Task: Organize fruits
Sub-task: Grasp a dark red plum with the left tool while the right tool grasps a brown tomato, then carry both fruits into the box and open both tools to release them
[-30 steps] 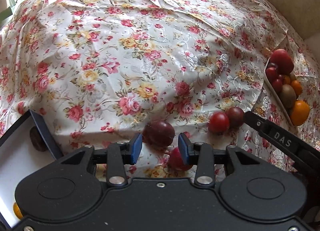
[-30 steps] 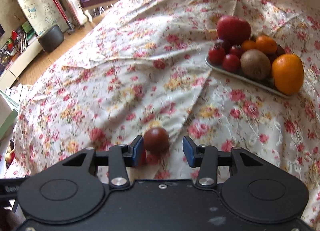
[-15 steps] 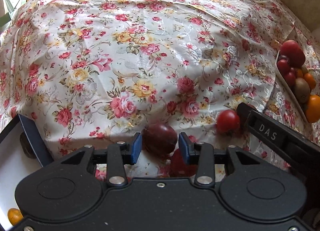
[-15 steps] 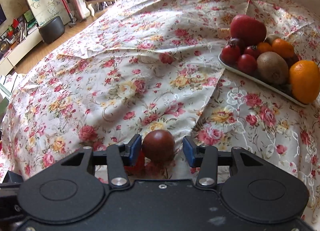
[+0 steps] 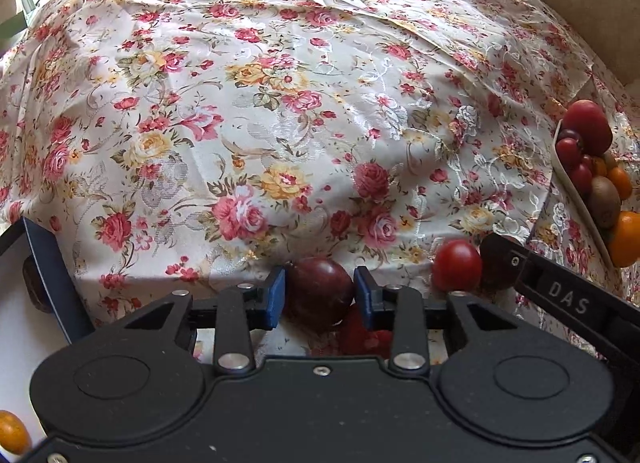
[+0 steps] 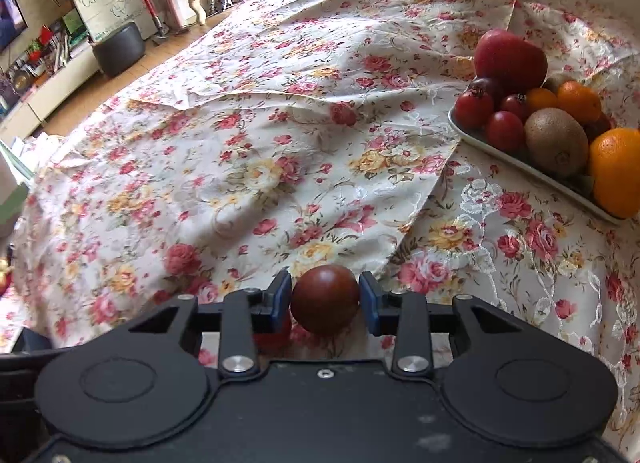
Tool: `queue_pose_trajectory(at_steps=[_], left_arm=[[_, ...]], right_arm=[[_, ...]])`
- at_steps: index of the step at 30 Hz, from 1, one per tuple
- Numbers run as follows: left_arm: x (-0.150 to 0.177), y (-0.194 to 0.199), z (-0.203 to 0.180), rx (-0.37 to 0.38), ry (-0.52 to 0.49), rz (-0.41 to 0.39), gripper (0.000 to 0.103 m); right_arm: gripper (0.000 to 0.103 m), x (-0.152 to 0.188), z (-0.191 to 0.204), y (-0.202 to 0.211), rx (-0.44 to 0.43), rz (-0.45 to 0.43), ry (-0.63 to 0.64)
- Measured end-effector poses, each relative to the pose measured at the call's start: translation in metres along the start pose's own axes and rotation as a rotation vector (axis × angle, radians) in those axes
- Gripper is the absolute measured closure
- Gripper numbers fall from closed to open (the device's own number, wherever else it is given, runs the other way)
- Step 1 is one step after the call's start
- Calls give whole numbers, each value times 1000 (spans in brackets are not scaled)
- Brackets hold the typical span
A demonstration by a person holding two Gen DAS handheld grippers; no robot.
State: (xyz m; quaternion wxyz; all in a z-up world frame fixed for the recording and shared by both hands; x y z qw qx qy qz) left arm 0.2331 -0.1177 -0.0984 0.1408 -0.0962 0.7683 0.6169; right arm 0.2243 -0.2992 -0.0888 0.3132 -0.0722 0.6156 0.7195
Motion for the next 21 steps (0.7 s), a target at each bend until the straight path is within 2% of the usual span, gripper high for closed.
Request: queue_pose_trajectory(at_steps=[4, 8, 14, 17, 21], left_arm=[[4, 12, -1, 29, 13, 20, 59], [9, 34, -2, 25, -13, -4, 59], [26, 66, 10, 32, -18, -11, 59], [37, 81, 24, 13, -13, -18, 59], [50, 103, 53, -52, -1, -45, 59]], right_arm=[[65, 1, -5, 18, -11, -15, -23], [65, 4, -7, 42, -20, -36, -37], [65, 25, 0, 71, -15, -28, -18], [65, 42, 11, 86, -20, -17, 10], [65, 69, 34, 107, -64, 5, 42]])
Point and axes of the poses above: each gripper's, at about its wrist camera, not at the fingertips, and y roughly against the way its jaws point, z to its left, x to its underside, the point moved 7 cm from there along -y, roughly the way its jaws point, and after that the axes turned 3 degrees about -x, right-handed, at the moved point
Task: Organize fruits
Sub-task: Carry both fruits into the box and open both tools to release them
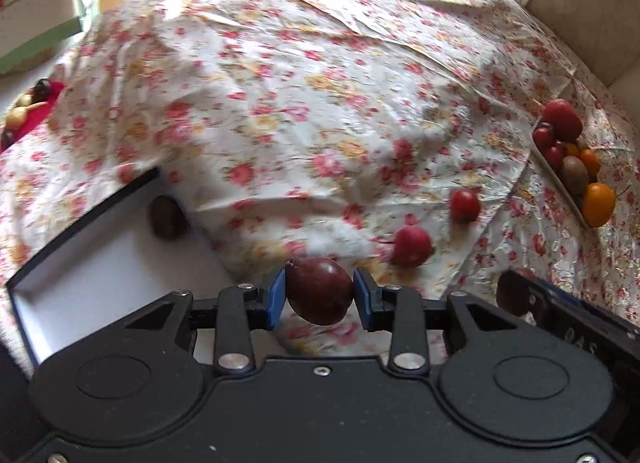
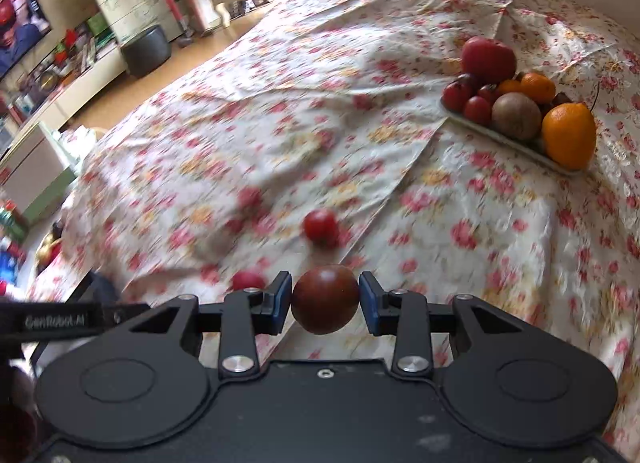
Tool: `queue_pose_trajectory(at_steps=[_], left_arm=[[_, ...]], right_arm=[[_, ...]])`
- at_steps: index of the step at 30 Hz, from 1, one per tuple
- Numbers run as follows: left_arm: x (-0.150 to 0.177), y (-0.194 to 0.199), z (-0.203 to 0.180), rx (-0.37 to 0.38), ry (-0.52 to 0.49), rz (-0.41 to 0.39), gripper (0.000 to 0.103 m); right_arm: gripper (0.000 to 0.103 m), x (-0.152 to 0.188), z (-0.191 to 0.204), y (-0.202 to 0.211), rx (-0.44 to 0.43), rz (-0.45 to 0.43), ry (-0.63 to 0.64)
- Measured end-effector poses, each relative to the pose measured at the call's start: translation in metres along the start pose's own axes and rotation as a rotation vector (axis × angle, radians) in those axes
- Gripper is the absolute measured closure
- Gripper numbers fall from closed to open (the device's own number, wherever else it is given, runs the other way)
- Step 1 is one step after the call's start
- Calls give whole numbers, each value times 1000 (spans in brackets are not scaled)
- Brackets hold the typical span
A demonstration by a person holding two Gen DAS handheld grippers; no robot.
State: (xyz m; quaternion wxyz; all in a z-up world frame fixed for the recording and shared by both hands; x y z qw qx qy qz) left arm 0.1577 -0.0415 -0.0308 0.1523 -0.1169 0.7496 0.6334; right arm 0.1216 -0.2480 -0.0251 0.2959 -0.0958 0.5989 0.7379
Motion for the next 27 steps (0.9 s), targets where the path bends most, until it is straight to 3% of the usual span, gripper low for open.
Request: queue_pose_trajectory(at_steps=[7, 12, 17, 21, 27], left_arm=[[20, 23, 66, -77, 78, -14, 59], [34, 23, 104, -238, 78, -29, 59], [46, 23, 115, -224, 90, -40, 59], [54, 16, 121, -175, 109, 6, 59], [61, 3, 129, -216, 120, 57, 59]], right_arm=[[65, 47, 58, 24, -99, 64, 52], [65, 75, 101, 29, -164, 122, 72], [65, 112, 131, 26, -180, 211, 82], [65, 138, 145, 23, -152, 268, 121], [65, 153, 151, 17, -135, 305, 152]])
Point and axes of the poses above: each gripper's, at about its wrist camera, not at the fingertips, and y roughly against the way its jaws point, z to its left, x to its underside, the point moved 7 cm from there along -y, roughly the way its jaws point, and after that the axes turned 3 degrees about -x, right-handed, at the moved point
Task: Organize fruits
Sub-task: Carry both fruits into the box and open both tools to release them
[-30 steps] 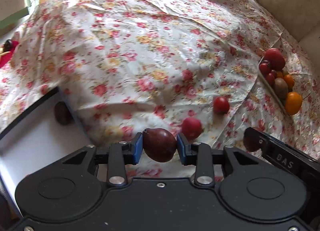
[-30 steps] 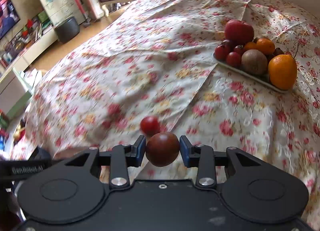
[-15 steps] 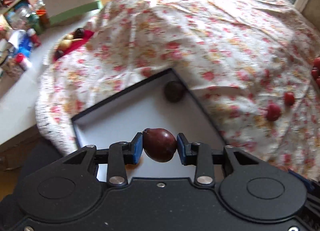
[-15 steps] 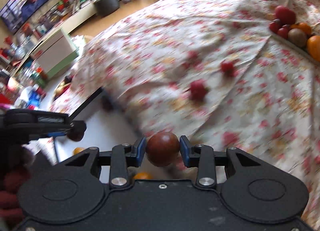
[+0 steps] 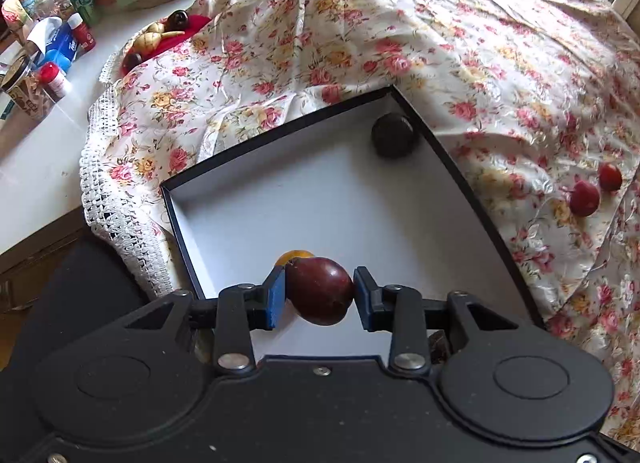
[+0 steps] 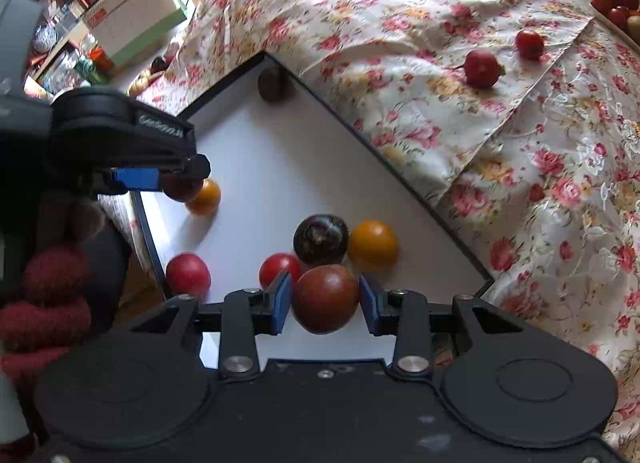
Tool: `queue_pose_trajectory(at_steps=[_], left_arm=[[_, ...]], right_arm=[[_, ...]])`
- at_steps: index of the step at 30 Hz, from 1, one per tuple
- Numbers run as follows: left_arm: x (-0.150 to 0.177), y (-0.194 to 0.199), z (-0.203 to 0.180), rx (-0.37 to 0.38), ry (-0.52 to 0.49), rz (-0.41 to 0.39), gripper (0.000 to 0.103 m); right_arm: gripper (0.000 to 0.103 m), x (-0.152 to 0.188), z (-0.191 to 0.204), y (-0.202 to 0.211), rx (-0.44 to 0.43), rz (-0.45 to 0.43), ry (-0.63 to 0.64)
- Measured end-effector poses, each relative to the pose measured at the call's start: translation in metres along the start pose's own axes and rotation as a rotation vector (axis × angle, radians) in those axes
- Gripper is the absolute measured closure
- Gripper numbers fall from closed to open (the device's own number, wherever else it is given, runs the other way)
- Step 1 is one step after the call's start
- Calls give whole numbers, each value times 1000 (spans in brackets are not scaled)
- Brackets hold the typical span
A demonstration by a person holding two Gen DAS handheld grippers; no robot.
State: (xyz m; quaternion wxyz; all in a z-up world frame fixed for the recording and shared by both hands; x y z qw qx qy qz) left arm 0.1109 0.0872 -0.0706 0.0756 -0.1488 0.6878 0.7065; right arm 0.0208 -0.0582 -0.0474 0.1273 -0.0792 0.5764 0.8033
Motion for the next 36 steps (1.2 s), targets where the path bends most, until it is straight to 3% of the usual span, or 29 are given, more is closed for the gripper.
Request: queue_pose_trajectory(at_steps=[5, 18, 36], left_arm=[[0, -2, -11, 35, -17, 23, 59], [3, -6, -12, 20, -29, 44, 58], [3, -5, -14, 69, -15, 64, 59]], right_arm=[[65, 6, 1, -6, -1, 15, 8], [65, 8, -17, -13, 30, 25, -7], [64, 8, -13, -18, 27, 42, 1]])
Point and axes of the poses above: each gripper's, at about its wrist camera, not at the fingertips, and y roughly against the way its jaws point, z to its left, x to its underside, the point moved 7 cm from there along -y, roughly the way its jaws point, and after that the axes turned 3 degrees about -x, right-handed, at the moved point
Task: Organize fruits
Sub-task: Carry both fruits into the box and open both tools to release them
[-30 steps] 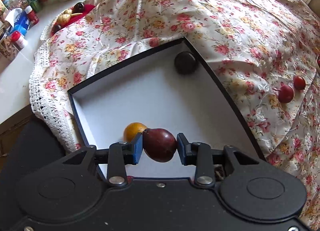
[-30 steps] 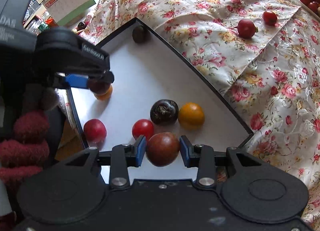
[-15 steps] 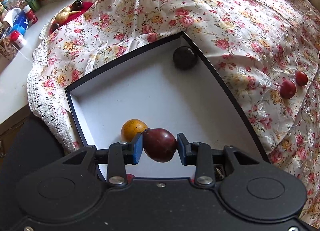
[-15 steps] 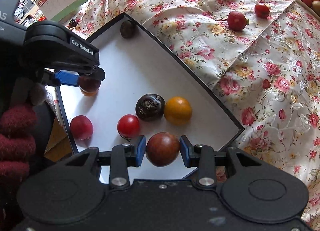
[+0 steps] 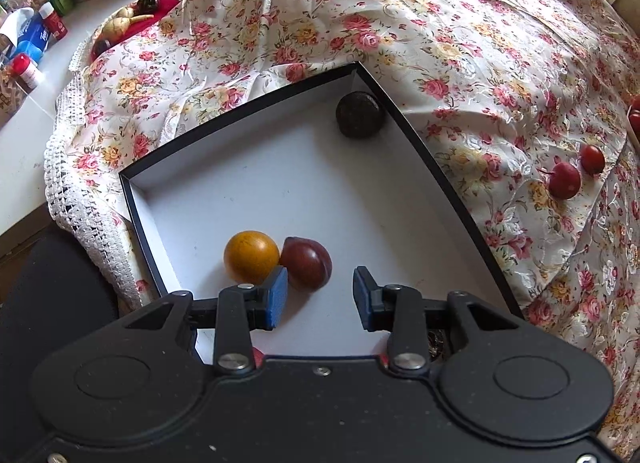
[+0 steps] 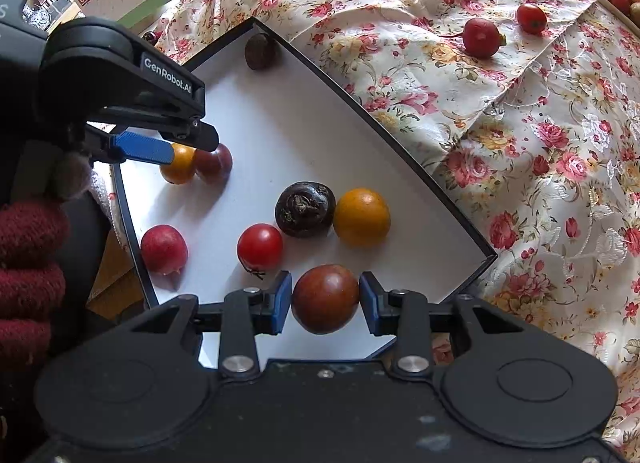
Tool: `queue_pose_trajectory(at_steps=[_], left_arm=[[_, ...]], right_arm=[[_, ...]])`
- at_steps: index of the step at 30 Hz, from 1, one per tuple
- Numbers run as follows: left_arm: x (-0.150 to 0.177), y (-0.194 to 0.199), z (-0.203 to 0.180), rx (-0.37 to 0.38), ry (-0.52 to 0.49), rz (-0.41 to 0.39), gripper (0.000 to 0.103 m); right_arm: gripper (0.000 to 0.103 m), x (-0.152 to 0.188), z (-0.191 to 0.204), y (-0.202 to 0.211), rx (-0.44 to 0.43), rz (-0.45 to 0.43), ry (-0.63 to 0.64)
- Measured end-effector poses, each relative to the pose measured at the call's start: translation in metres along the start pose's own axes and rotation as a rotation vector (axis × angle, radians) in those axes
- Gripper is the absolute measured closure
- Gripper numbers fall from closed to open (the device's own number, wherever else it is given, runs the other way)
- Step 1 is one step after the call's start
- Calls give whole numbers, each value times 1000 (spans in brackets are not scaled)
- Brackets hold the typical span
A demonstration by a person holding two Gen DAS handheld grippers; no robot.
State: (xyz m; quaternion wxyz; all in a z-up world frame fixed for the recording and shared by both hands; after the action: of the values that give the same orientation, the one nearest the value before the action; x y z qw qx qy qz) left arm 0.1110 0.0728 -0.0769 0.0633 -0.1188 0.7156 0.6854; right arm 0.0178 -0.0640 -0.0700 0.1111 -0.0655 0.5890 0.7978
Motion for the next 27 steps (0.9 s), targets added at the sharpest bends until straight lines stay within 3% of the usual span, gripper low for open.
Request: queue_pose_trajectory(at_steps=[27], left_arm=[[1, 0, -2, 10, -7, 8, 59]], right_arm=[[64, -3, -3, 2, -1, -4, -23]])
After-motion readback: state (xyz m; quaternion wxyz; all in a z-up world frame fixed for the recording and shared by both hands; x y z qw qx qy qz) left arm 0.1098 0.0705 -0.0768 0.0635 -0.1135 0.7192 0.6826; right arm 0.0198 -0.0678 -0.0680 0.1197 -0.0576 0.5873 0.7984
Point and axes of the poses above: each gripper's, at about its wrist camera, not at the fingertips, and y roughly against the way its jaws point, z to its left, x to its underside, the point moved 7 cm from there along -y, roughly the way its jaws point, and after that the axes turned 3 degrees about -x, right-handed, at the moved point
